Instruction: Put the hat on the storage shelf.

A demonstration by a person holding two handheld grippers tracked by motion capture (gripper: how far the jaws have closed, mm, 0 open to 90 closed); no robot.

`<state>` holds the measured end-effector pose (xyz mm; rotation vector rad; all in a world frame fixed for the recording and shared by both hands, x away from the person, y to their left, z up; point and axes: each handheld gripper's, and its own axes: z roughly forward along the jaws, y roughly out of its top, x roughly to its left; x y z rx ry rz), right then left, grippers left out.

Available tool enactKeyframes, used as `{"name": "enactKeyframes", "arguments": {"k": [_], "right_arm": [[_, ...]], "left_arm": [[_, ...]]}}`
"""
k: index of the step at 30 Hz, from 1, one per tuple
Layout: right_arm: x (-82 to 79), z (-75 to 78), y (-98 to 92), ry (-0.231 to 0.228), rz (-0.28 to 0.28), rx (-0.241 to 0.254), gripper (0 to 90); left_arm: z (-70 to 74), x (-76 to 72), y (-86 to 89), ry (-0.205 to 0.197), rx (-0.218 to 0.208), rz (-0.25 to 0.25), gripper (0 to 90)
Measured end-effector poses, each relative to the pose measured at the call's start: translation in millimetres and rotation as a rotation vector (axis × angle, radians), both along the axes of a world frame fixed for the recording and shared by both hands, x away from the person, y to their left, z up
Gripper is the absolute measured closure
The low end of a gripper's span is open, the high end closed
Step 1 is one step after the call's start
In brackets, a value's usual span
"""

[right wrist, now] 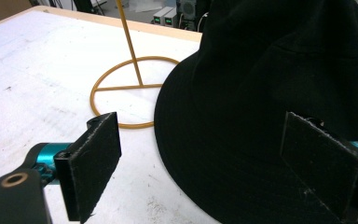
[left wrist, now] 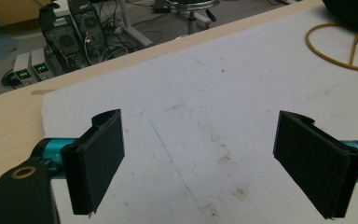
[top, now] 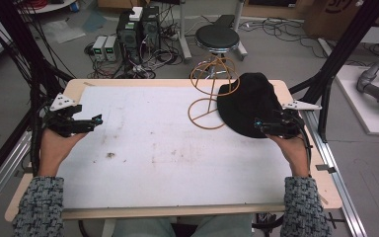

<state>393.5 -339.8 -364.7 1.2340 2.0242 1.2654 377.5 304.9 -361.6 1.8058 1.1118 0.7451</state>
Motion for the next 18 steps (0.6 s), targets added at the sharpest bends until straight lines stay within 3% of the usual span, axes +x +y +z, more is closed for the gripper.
{"name": "enactKeyframes", "arguments": {"k": [18], "right_arm": [[-1.2, 0.5, 0.4, 0.002, -0.009, -0.005, 12.2]], "left_arm": [[-0.8, 0.2, -1.5, 0.005, 0.017, -0.002, 17.0]]}}
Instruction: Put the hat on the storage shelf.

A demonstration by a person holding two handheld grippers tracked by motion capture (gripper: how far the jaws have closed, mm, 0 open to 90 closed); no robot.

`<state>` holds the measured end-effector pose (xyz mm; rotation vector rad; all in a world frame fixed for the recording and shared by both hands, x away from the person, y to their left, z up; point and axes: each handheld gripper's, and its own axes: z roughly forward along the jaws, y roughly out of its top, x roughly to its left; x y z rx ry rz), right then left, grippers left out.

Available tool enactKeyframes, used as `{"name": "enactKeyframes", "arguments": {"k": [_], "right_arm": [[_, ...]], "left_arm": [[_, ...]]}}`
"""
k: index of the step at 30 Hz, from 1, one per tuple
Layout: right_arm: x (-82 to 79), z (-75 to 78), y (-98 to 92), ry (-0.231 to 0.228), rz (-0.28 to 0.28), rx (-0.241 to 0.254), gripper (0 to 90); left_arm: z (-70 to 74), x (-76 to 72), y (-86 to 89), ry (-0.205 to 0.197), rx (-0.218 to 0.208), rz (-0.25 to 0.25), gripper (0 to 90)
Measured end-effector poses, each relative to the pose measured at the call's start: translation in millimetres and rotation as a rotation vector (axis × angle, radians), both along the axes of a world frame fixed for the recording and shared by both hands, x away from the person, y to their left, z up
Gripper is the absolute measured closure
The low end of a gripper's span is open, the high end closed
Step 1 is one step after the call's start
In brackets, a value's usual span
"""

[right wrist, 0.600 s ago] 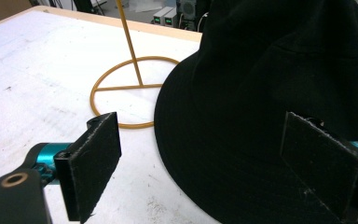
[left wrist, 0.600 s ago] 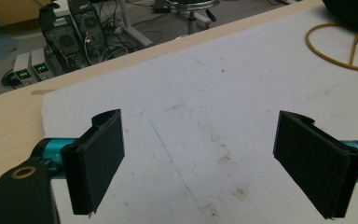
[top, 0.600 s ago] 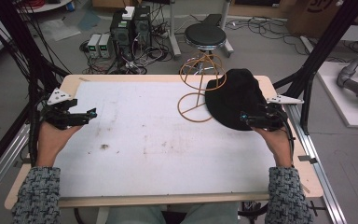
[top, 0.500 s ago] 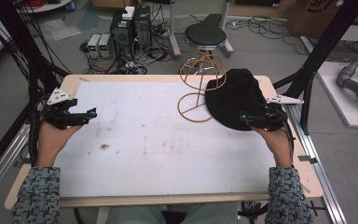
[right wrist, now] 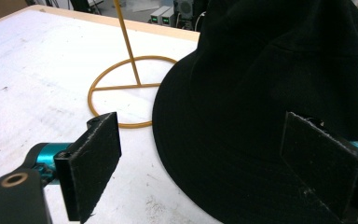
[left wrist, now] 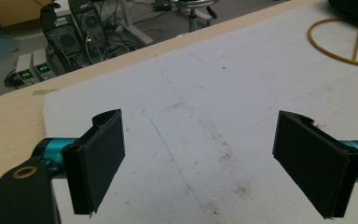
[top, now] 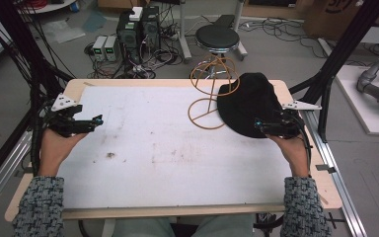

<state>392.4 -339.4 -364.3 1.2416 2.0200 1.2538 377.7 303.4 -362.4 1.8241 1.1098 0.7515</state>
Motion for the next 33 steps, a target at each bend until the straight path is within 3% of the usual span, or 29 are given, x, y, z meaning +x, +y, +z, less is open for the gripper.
{"name": "enactKeyframes", "arguments": {"k": [20, 26, 29, 33], "right_arm": [[2.7, 1.9, -0.1, -0.024, -0.018, 0.017, 12.2], [6.0, 14.9, 0.8, -0.025, -0.022, 0.004, 12.2], [13.2, 29.1, 0.5, -0.030, -0.030, -0.020, 12.3], [19.1, 38.0, -0.4, -0.032, -0.034, -0.011, 13.4]], "left_arm": [[2.5, -2.5, 1.5, -0.005, -0.003, -0.001, 17.2], [2.7, -2.7, 0.2, -0.006, 0.000, -0.005, 17.2], [1.8, -2.4, -1.0, -0.002, 0.003, -0.008, 17.2], [1.9, -2.5, -1.7, -0.004, 0.001, -0.012, 17.2]]}}
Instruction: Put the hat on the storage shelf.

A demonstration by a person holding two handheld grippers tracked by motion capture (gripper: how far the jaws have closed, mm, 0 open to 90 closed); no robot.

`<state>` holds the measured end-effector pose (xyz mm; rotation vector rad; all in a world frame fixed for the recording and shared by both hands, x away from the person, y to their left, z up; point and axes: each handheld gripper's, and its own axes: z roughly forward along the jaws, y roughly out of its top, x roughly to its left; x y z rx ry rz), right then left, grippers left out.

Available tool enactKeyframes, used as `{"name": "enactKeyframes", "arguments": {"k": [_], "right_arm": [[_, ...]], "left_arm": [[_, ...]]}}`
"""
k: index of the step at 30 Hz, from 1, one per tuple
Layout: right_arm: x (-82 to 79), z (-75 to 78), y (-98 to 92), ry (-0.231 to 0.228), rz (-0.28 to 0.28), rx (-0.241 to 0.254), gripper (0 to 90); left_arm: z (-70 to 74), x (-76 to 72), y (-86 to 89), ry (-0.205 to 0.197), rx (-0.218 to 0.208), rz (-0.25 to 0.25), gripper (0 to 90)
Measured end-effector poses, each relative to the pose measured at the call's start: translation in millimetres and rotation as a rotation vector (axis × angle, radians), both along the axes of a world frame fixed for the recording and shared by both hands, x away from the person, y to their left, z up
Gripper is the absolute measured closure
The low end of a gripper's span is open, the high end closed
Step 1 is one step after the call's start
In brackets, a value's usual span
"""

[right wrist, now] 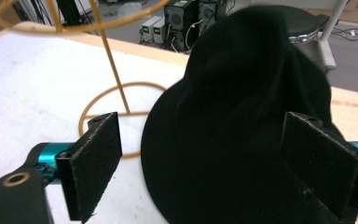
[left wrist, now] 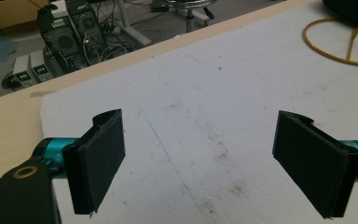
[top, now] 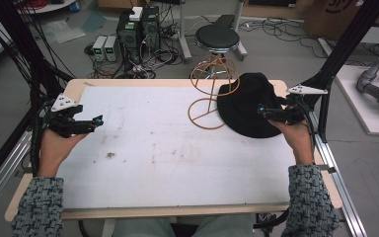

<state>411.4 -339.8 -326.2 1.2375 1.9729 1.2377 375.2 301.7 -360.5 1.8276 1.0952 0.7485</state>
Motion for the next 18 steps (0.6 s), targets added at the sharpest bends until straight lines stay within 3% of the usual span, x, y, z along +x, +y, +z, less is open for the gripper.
{"name": "enactKeyframes", "arguments": {"k": [6, 18], "right_arm": [[18.2, 20.2, -0.5, 0.000, -0.024, -0.012, 13.8], [43.7, 42.6, -1.7, -0.034, -0.052, -0.006, 15.0]], "left_arm": [[0.2, -0.1, 2.2, 0.000, -0.005, 0.002, 17.2], [1.0, -0.9, 4.6, 0.001, -0.007, 0.001, 17.2]]}}
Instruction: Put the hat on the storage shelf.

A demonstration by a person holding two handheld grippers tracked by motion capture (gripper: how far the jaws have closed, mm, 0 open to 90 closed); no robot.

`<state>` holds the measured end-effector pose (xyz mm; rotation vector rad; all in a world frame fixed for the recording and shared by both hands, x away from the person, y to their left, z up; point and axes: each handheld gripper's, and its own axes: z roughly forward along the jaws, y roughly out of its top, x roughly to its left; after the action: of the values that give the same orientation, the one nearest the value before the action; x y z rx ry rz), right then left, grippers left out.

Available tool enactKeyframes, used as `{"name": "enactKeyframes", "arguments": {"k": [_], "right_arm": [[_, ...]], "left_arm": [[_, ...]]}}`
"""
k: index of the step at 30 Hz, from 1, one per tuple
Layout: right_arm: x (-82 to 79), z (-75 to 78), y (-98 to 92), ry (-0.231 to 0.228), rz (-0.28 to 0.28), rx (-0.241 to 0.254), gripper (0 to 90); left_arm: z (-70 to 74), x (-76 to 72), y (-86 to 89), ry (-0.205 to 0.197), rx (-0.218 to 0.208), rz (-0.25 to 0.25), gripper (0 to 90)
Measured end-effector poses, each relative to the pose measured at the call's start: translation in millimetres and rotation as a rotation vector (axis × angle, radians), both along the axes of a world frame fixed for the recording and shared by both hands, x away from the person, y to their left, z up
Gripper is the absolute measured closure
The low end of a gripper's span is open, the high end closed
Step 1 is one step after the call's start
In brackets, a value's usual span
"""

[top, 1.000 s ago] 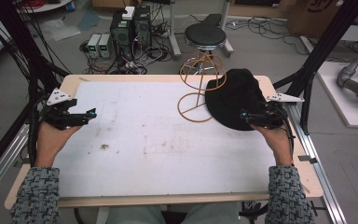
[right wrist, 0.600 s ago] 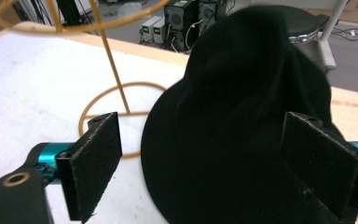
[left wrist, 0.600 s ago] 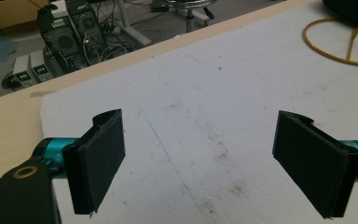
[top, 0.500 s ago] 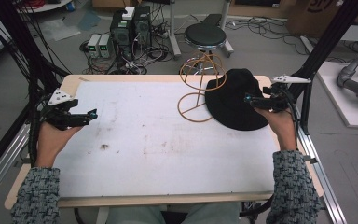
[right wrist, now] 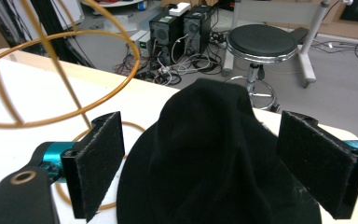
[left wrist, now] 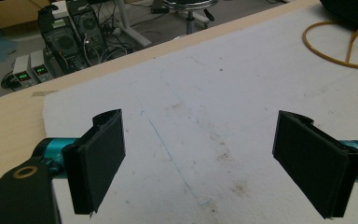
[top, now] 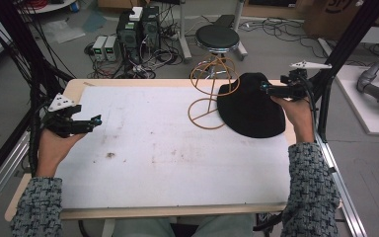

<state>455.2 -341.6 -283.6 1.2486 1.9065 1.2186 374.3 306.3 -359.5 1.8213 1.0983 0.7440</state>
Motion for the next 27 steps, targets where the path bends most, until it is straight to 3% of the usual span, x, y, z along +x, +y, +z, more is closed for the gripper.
{"name": "enactKeyframes", "arguments": {"k": [8, 15, 20, 22, 27], "right_arm": [[19.8, -0.8, 1.2, -0.017, -0.016, 0.026, 17.5], [37.9, -13.5, -1.5, -0.012, -0.078, 0.051, 24.2], [45.3, -20.3, -3.4, 0.003, -0.090, 0.075, 26.4], [49.9, -25.2, -4.6, 0.016, -0.087, 0.109, 28.4], [53.3, -28.0, -3.0, 0.005, -0.087, 0.116, 33.7]], "left_arm": [[-1.3, 0.9, -1.4, 0.001, 0.005, -0.001, 17.2], [-0.8, 0.6, 0.3, 0.003, 0.002, -0.001, 17.1], [-1.7, 1.0, 0.1, 0.007, 0.002, -0.001, 17.2], [-1.8, 1.1, 0.1, 0.007, 0.003, -0.001, 17.2], [-2.1, 0.7, 0.7, 0.008, 0.003, 0.000, 17.2]]}}
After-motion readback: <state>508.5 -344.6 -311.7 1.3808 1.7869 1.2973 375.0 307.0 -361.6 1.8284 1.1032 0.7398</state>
